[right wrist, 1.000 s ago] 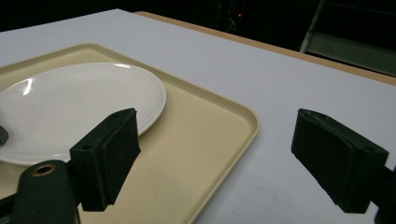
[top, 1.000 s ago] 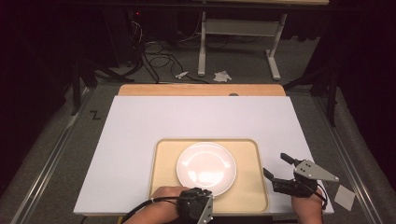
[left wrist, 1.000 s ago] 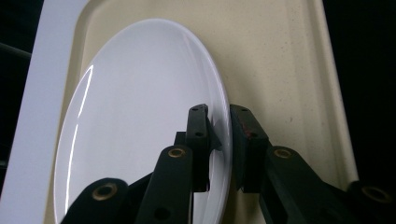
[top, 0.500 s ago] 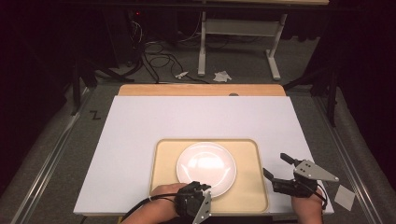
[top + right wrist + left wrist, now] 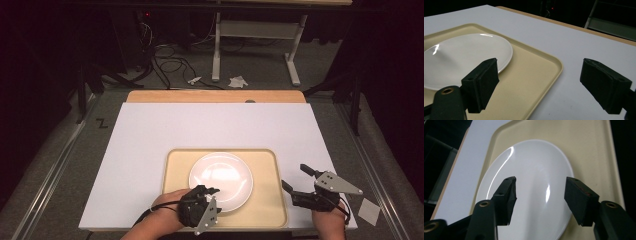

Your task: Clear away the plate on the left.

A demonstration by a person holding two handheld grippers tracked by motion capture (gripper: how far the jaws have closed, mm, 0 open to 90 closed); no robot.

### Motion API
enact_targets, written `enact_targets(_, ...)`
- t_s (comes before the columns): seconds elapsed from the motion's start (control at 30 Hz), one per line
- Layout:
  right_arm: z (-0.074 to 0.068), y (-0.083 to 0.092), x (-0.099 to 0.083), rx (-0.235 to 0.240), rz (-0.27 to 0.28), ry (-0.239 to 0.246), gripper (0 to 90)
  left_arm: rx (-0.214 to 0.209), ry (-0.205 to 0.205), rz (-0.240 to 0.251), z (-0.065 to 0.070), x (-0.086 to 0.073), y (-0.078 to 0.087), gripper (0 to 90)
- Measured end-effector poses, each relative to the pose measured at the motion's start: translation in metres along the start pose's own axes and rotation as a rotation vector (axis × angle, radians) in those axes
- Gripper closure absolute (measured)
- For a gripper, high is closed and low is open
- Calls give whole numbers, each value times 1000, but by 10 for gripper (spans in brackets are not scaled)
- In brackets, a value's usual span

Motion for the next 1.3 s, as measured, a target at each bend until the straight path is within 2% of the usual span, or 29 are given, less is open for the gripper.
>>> enact_targets(0.03,0,0,0,-1,-1,0,161,3,9,3,-1,-1,0,411)
enact_targets(0.07,0,0,0,-1,-1,0,160,13,38,14,-5,-4,2,403)
enact_targets(0.17,0,0,0,-2,1,1,161,26,82,27,-14,-9,5,372)
enact_targets(0.37,0,0,0,-4,-1,2,161,54,196,59,-35,-22,16,303)
enact_targets(0.5,0,0,0,-2,-1,3,161,78,294,82,-51,-35,26,289)
enact_targets(0.57,0,0,0,-4,-2,0,160,88,367,103,-62,-44,33,275)
enact_targets(0.67,0,0,0,-5,-2,2,161,107,454,139,-73,-56,42,253)
enact_targets(0.8,1,0,0,-5,4,2,161,123,514,184,-87,-72,52,228)
enact_targets(0.83,1,0,0,-5,4,6,161,123,513,193,-90,-75,54,214)
enact_targets(0.87,1,0,0,-5,4,6,161,161,569,181,-93,-84,60,201)
enact_targets(0.97,1,1,0,-9,5,4,161,199,636,188,-97,-96,68,159)
enact_targets(1.0,1,1,0,-10,5,2,161,257,1071,655,-87,-74,47,154)
enact_targets(1.1,2,3,0,-12,8,-6,161,312,1126,698,-96,-90,60,100)
enact_targets(1.2,5,5,-1,-21,20,-13,161,385,1172,695,-102,-110,70,17)
enact_targets(1.3,7,6,-2,-28,18,-28,161,425,1202,697,-105,-125,79,2)
Point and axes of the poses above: each handheld gripper's, and its own axes: y roughly backward along the jaws, x roughly out of its top, z roughly to its right, the point moved 1 cm from there along -y, roughly forward along the jaws, and after that the axes turned 9 degrees about y, right-handed, at the moved point
